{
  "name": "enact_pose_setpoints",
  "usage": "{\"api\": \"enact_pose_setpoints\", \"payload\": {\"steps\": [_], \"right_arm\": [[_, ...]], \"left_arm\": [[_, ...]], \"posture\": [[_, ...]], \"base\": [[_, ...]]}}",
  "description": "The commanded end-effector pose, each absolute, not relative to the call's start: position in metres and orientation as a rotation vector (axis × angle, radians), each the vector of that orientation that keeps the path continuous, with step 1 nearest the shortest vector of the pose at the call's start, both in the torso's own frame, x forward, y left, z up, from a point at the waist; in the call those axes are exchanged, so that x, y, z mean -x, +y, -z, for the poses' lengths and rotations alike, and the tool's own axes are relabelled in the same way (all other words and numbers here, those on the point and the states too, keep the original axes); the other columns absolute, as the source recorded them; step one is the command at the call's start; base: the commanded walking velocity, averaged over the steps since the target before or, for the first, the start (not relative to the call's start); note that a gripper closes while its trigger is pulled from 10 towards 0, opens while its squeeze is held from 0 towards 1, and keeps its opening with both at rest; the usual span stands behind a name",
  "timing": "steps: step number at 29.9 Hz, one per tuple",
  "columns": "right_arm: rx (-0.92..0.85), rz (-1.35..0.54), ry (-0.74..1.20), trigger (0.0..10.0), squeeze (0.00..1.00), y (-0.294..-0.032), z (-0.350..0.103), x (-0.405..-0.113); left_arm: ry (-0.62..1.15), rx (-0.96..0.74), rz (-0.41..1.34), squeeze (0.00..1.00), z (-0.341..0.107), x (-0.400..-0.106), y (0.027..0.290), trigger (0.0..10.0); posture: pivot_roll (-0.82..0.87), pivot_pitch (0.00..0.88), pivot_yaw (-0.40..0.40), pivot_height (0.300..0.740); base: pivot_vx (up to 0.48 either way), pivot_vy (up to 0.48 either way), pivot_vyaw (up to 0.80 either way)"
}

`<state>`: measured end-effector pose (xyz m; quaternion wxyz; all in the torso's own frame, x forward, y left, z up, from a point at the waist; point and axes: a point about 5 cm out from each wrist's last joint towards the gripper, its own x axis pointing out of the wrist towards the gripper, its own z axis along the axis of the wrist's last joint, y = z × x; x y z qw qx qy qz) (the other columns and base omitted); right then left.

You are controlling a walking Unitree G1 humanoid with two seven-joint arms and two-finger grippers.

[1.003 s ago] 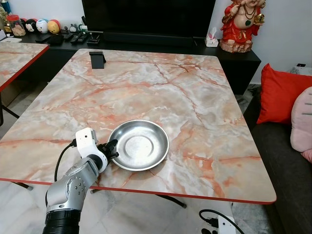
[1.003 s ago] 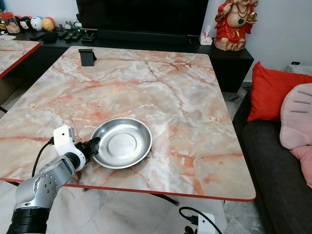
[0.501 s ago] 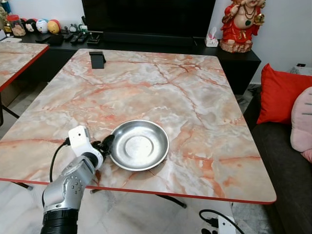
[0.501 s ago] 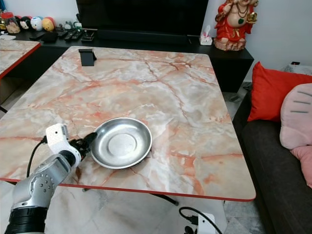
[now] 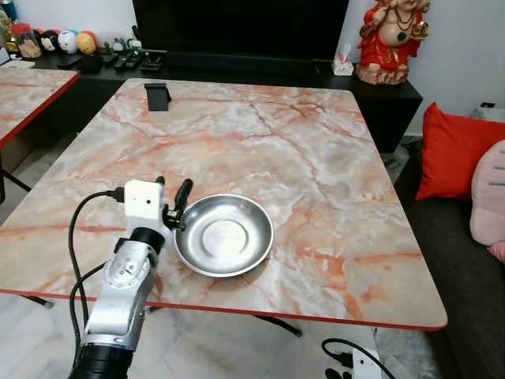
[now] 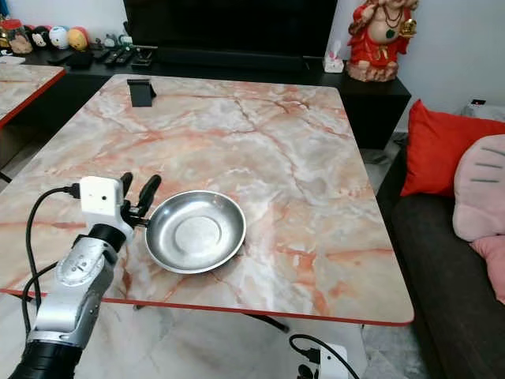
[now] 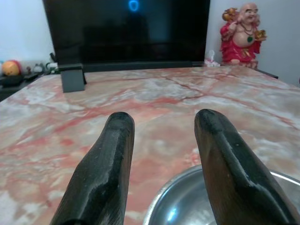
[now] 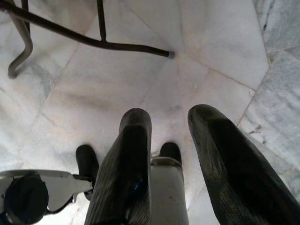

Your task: Setting the table

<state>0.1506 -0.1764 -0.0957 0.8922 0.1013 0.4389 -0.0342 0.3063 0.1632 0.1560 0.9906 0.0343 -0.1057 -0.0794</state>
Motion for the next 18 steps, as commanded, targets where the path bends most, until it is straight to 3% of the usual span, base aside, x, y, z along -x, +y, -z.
{"api": "enact_pose_setpoints", "payload": {"steps": [1,9,18], "right_arm": [[-0.218,0.090,0.911,10.0,0.00,-0.1777,0.0963,-0.1487],[-0.227,0.101,0.904,10.0,0.00,-0.1776,0.0963,-0.1482],[-0.224,0.101,0.906,10.0,0.00,-0.1774,0.0967,-0.1472]], "left_arm": [[-0.216,-0.085,0.169,0.00,-0.1520,-0.3077,0.1614,10.0],[-0.245,-0.072,0.142,0.00,-0.1492,-0.3100,0.1629,10.0],[-0.253,-0.056,0.138,0.00,-0.1468,-0.3108,0.1621,10.0]], "posture": [[0.05,0.000,-0.032,0.740],[0.05,0.000,-0.029,0.740],[0.05,0.000,-0.026,0.740]], "base": [[0.000,0.000,0.00],[0.000,0.000,0.00],[0.000,0.282,0.00]]}}
